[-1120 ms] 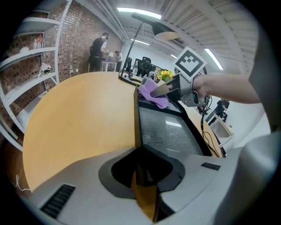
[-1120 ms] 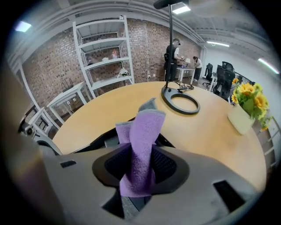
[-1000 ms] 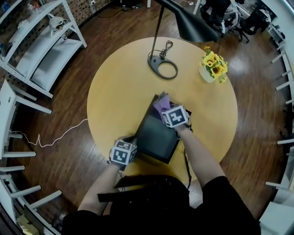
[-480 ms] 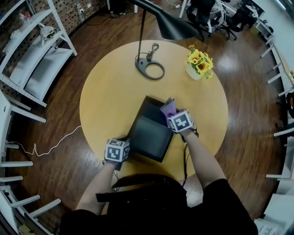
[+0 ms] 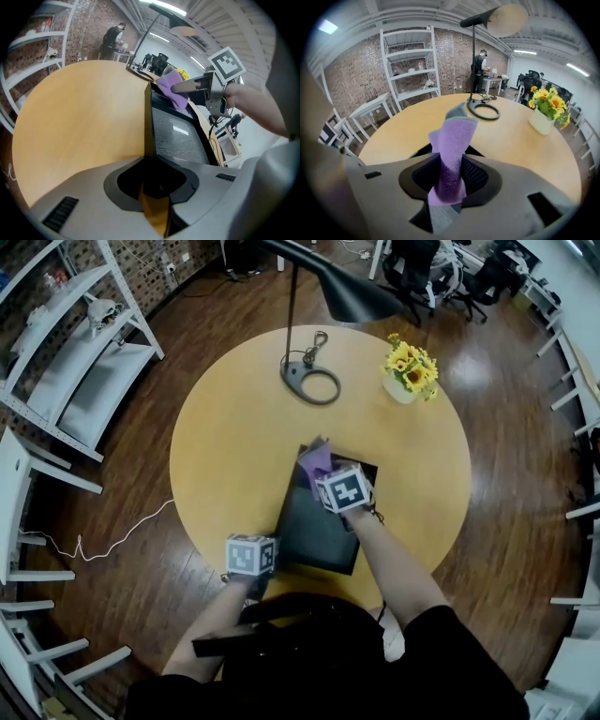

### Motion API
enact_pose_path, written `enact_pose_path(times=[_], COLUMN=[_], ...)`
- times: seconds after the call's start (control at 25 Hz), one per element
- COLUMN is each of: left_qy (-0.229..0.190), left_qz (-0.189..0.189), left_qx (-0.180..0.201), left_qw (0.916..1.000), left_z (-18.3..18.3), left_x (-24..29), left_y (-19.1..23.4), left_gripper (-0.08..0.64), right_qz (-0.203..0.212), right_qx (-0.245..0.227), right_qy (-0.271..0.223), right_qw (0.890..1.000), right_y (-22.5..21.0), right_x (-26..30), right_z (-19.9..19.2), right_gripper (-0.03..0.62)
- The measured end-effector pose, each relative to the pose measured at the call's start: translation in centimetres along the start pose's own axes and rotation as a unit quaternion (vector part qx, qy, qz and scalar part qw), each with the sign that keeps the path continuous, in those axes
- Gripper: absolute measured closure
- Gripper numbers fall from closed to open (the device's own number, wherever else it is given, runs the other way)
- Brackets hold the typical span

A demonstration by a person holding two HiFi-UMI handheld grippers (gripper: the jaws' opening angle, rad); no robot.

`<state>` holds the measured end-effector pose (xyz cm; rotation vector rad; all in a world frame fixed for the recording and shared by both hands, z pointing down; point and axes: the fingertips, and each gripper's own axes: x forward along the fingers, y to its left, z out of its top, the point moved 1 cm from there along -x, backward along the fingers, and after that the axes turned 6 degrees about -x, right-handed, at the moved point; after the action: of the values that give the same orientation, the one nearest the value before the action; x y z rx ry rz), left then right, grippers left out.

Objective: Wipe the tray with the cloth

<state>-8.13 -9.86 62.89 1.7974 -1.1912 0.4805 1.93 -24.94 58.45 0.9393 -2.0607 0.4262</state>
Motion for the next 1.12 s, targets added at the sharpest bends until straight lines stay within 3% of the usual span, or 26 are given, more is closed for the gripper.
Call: enact_pose_path(times=[0.12,0.24,0.56,0.76,0.92,1.12], left_qy=[-0.008,-0.008,-0.013,-0.017,-0.03,-0.035], left_qz=[0.002,0.001,-0.001,0.002,0.01,0.022], left_qx=[-0.012,-0.001,0.004,0.005,-0.006,-0.023], left_qw=[0.9999,1.0,0.9999,0.9998,0.9995,0.9989], left_z=[0.0,-0.1,0.0,0.1,0.0,0.0], left_x=[0.0,0.1,0.4,0.1,0.0,0.0], left_y=[0.1,0.0,0.1,0.2,0.2,0.2], left_gripper=[0.483,0.485,0.488,0.486,0.486,0.486], right_qz=[0.027,0.007,-0.052,-0.069,-0.077,-0.112], right_qx=[0.036,0.049,-0.02,-0.033,-0.031,-0.077], right_qy=[-0.004,0.017,0.073,0.075,0.062,0.052], right_qw=[0.999,0.999,0.996,0.994,0.995,0.989], right_y=[3.2,3.1,-2.1,-3.8,-4.5,-6.8], right_x=[1.7,2.2,-1.1,-2.9,-2.2,-1.3], right_z=[1.2,-0.4,-6.0,-8.1,-8.1,-5.9], right_gripper=[0.457,0.457,0.456,0.456,0.457,0.457])
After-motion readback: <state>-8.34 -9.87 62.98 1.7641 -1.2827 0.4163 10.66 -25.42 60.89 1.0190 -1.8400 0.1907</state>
